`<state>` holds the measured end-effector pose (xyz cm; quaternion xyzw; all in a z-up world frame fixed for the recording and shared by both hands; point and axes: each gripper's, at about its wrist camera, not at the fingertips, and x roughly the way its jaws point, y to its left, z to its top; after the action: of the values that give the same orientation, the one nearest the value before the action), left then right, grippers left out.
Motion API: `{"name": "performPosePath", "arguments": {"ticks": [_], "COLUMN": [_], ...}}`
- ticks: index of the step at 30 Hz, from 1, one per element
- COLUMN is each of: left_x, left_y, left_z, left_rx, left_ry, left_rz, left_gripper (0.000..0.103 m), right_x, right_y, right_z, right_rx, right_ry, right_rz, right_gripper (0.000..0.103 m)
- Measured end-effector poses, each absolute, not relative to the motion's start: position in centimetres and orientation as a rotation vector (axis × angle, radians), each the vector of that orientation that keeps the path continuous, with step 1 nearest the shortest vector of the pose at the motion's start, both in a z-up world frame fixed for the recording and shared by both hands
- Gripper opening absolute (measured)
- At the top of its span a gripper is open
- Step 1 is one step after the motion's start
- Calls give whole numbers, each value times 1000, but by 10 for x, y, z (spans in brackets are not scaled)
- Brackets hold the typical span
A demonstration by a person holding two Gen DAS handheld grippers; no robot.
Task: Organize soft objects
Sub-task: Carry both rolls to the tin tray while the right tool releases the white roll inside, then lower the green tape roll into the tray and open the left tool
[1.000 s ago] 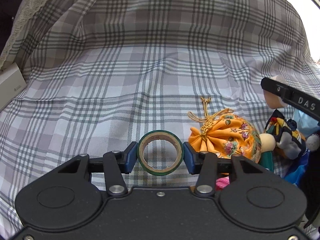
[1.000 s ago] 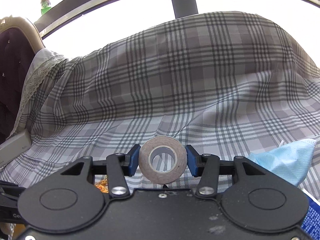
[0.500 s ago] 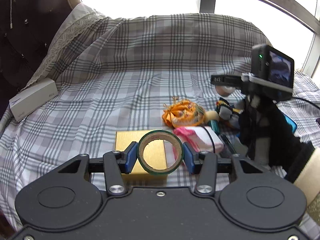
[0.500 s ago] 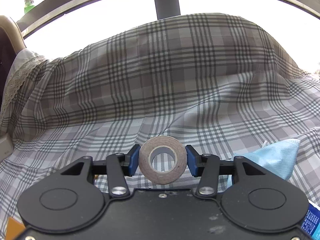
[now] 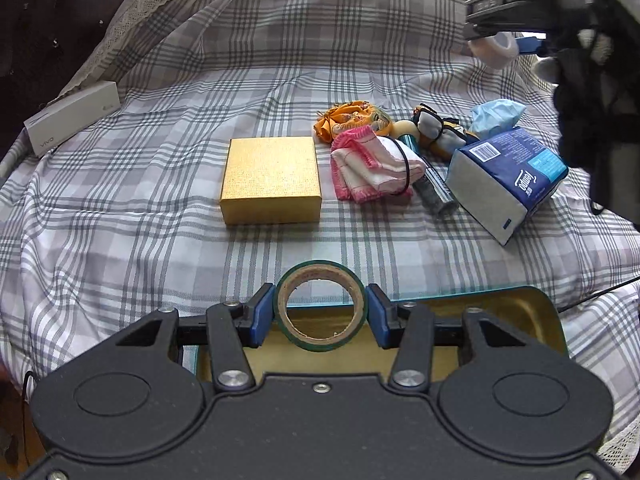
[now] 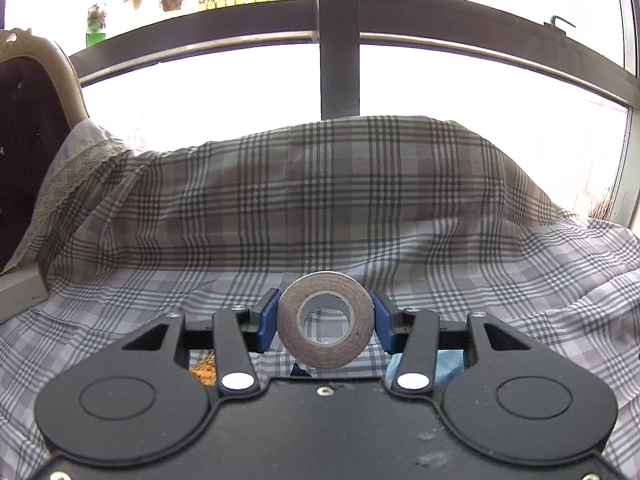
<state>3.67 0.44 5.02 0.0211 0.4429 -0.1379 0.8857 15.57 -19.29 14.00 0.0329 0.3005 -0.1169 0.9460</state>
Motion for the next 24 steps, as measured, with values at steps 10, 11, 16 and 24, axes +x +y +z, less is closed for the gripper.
{"name": "performPosePath", "arguments": {"ticks": [10,11,16,24], "left_x": [25,23,15,11], "left_y": [5,4,3,7], "left_z": [43,43,42,34], "left_rx": [71,77,99,94], "left_ry": [931,930,931,969], "left_rz": [-291,-295,-295,-278], "left_gripper": [48,48,48,48], "right_x": [32,24,-12,-48], "right_y": [-164,-160,-139,-134], "right_z": [168,165,146,121], "right_rx": [80,67,30,142], "right_ry": [707,717,823,853], "right_rz": [-198,-199,-154,-118], "right_gripper": [48,48,48,59]}}
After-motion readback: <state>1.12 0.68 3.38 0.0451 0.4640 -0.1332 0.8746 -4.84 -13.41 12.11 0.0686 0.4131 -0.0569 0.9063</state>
